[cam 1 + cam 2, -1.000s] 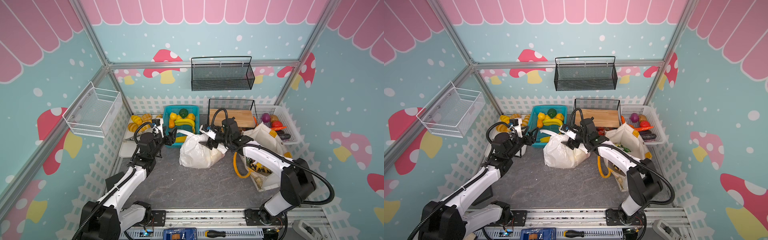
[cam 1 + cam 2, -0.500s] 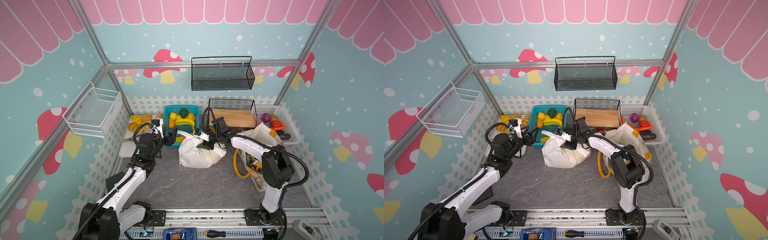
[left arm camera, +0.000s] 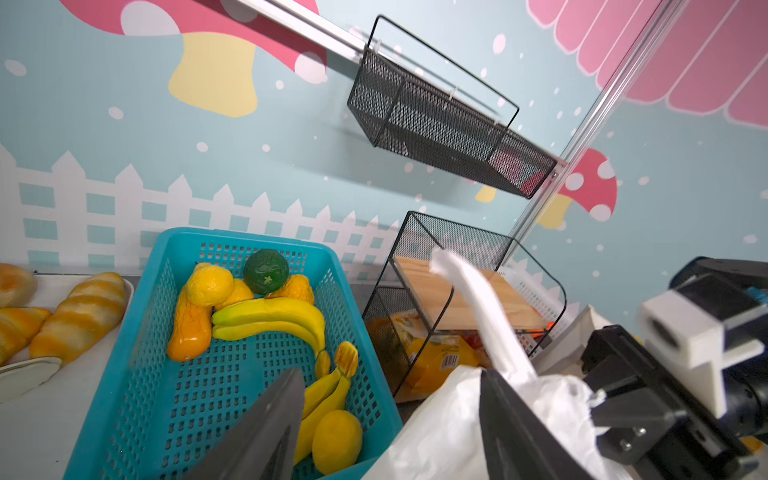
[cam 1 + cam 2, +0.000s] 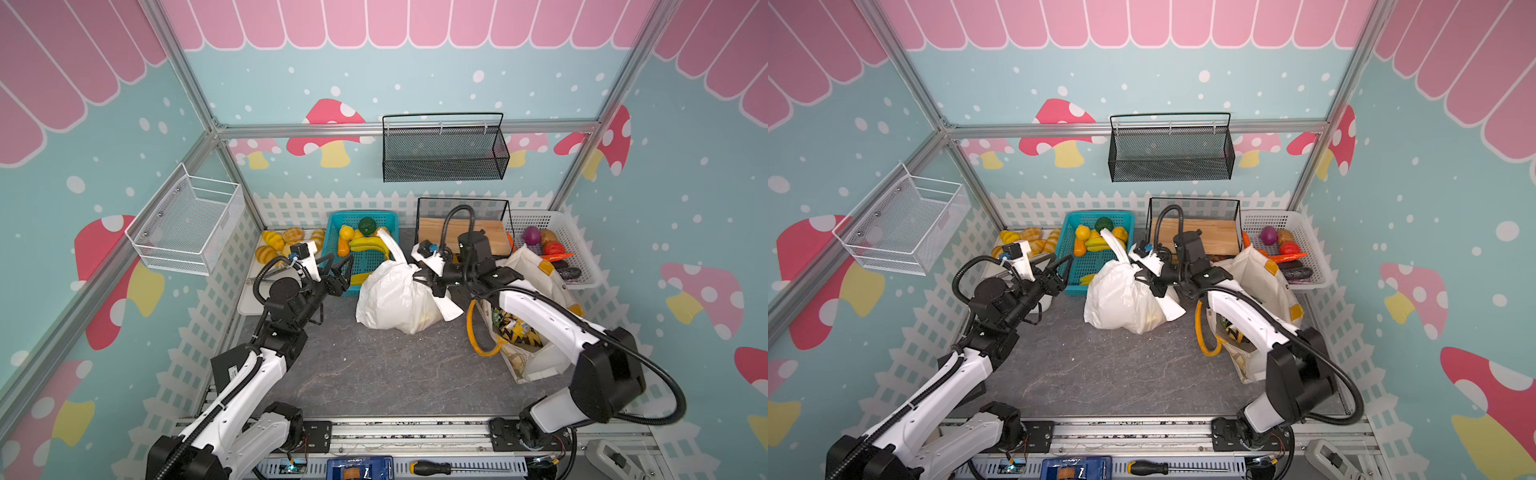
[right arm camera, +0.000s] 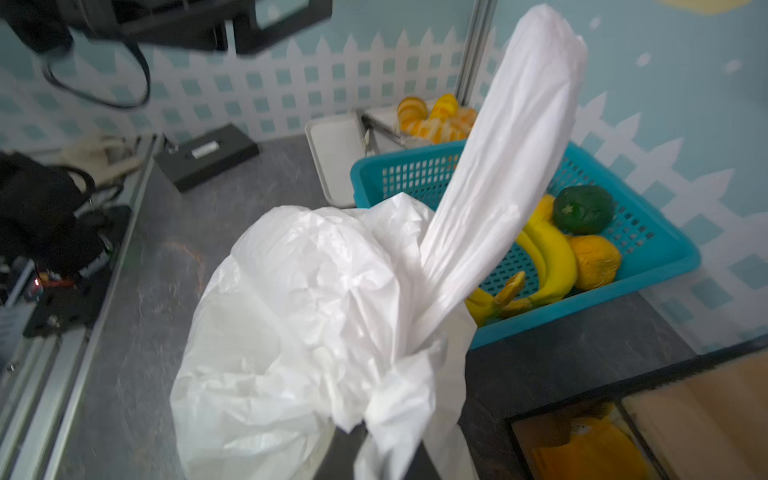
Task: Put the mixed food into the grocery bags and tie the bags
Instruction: 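Lift the knotted white bag with the right gripper toward the canvas tote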
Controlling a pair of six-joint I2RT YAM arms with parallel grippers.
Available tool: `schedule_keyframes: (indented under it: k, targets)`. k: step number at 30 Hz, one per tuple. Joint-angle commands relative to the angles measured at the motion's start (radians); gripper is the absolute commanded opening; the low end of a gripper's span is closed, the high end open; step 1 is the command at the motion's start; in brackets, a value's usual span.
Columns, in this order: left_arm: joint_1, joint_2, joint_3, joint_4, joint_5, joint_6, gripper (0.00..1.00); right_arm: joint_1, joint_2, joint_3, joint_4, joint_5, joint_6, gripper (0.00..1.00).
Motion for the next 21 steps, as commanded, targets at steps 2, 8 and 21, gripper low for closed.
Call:
schedule_keyframes:
  k: [2, 8, 21]
  targets:
    - [-0.016, -0.061, -0.036, 0.031, -0.064, -0.092, 0.69, -0.081, -0.182, -0.047, 0.279, -0.084, 0.349, 0.0]
    - [-0.114, -0.113, -0.017, -0.086, -0.183, -0.142, 0.68, -0.14, -0.399, -0.019, 0.217, 0.295, 0.45, 0.0]
    - [-0.649, 0.344, 0.281, -0.201, -0.256, -0.257, 0.68, -0.147, -0.485, 0.15, -0.118, 0.992, 0.254, 0.0]
